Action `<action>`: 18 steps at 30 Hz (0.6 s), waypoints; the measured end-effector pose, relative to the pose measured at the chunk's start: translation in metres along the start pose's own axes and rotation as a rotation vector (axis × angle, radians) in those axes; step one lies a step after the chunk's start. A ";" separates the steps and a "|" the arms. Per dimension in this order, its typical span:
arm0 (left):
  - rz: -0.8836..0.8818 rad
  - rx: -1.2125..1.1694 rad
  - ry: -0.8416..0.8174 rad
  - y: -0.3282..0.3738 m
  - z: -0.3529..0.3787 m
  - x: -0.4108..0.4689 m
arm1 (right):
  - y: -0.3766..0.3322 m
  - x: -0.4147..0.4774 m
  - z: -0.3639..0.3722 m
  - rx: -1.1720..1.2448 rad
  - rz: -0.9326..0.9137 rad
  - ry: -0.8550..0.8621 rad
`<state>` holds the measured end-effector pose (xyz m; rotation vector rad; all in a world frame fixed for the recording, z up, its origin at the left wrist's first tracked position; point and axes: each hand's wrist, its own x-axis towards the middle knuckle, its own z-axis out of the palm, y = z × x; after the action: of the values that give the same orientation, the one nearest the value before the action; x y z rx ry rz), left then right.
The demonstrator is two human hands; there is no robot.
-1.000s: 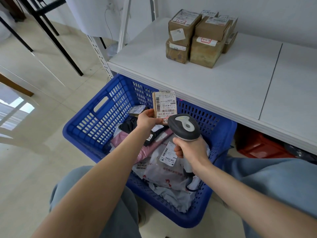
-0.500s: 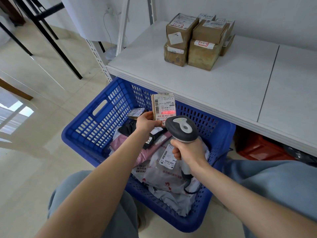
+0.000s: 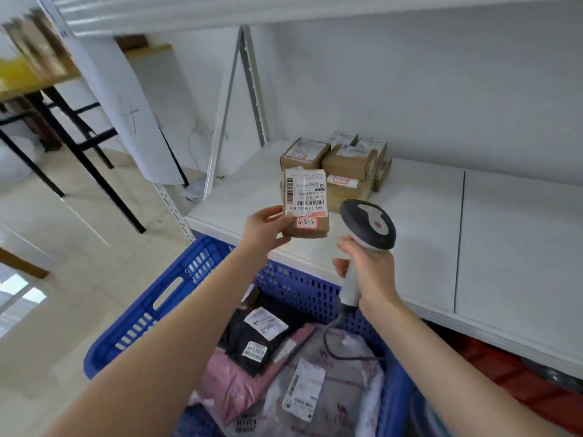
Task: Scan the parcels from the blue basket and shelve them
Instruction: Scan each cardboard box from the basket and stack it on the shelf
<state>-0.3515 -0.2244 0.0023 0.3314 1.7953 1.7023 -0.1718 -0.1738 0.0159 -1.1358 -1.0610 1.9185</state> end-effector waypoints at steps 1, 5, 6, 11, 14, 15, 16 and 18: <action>0.027 0.026 -0.010 0.018 0.013 0.011 | -0.005 0.007 -0.003 0.041 -0.008 0.015; 0.102 0.158 -0.030 0.071 0.069 0.052 | -0.012 0.026 -0.012 0.138 0.024 0.027; 0.113 0.203 -0.022 0.080 0.081 0.063 | -0.014 0.030 -0.012 0.146 0.034 0.018; 0.110 0.402 0.010 0.099 0.126 0.110 | -0.022 0.046 -0.018 0.106 0.029 -0.017; 0.163 0.516 0.044 0.099 0.140 0.128 | -0.026 0.054 -0.023 0.083 0.032 -0.027; 0.193 0.590 0.071 0.099 0.143 0.132 | -0.027 0.057 -0.024 0.077 0.028 -0.030; 0.220 0.668 0.095 0.098 0.145 0.135 | -0.028 0.059 -0.025 0.069 0.020 -0.035; 0.276 0.839 0.121 0.096 0.145 0.134 | -0.029 0.060 -0.027 0.051 0.009 -0.040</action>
<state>-0.3908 -0.0170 0.0638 0.8693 2.5874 1.0482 -0.1681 -0.1018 0.0118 -1.0797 -1.0235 1.9719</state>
